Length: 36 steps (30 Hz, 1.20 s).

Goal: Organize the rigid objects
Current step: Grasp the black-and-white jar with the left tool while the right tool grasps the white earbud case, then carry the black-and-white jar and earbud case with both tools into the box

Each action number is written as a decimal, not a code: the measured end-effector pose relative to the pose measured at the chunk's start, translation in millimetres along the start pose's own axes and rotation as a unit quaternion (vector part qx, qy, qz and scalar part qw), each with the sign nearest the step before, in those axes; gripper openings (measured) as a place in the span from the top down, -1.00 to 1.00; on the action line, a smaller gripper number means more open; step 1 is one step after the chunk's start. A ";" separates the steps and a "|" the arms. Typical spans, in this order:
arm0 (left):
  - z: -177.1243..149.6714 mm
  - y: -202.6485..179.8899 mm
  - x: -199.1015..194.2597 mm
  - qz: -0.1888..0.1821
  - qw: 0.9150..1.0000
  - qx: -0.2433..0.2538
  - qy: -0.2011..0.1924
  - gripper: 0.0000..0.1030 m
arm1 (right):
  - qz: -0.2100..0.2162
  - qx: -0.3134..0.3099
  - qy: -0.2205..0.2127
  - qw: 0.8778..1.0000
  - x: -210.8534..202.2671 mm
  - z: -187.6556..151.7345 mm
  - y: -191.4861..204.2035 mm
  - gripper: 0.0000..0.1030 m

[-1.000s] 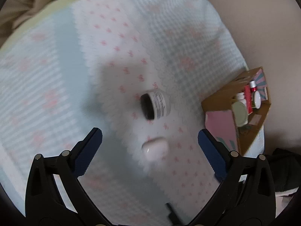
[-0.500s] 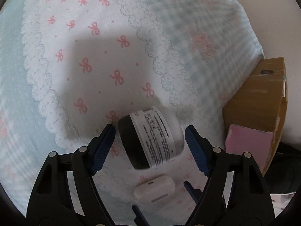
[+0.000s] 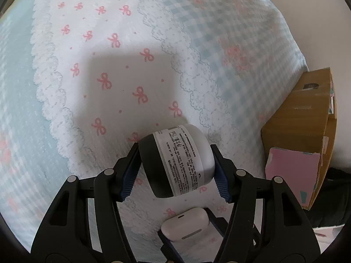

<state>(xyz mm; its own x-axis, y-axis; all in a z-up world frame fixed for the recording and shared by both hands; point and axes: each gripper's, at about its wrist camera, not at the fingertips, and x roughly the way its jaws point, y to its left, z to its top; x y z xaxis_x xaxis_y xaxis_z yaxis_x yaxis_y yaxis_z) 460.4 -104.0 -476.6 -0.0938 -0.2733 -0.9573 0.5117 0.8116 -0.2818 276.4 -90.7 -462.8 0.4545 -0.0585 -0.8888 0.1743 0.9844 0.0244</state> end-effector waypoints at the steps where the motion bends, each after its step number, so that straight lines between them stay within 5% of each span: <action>1: -3.9 3.0 -4.5 0.001 1.000 0.000 -0.002 -0.12 | 0.001 0.001 0.000 1.000 -0.5 -4.0 -4.7 -0.09; 13: -33.4 22.7 -53.8 -0.001 0.998 -0.039 -0.042 -0.11 | 0.003 0.019 -0.003 1.000 -24.7 -11.3 -22.1 -0.08; 22: -82.6 19.6 -134.4 -0.001 0.993 -0.071 -0.091 -0.11 | 0.001 0.013 -0.043 0.999 -89.5 -6.9 -28.2 -0.08; 36: -141.4 -69.6 -239.1 -0.018 0.986 -0.067 -0.151 -0.11 | 0.036 0.035 -0.066 0.997 -240.8 26.6 -106.6 -0.08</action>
<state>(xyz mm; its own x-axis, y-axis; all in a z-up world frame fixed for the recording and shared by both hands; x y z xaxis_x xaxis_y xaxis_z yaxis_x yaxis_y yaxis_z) 326.4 -22.1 -237.1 0.1590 -0.4278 -0.8898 0.3943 0.8538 -0.3401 171.6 -185.9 -239.3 0.5776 -0.0146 -0.8162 0.1952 0.9733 0.1207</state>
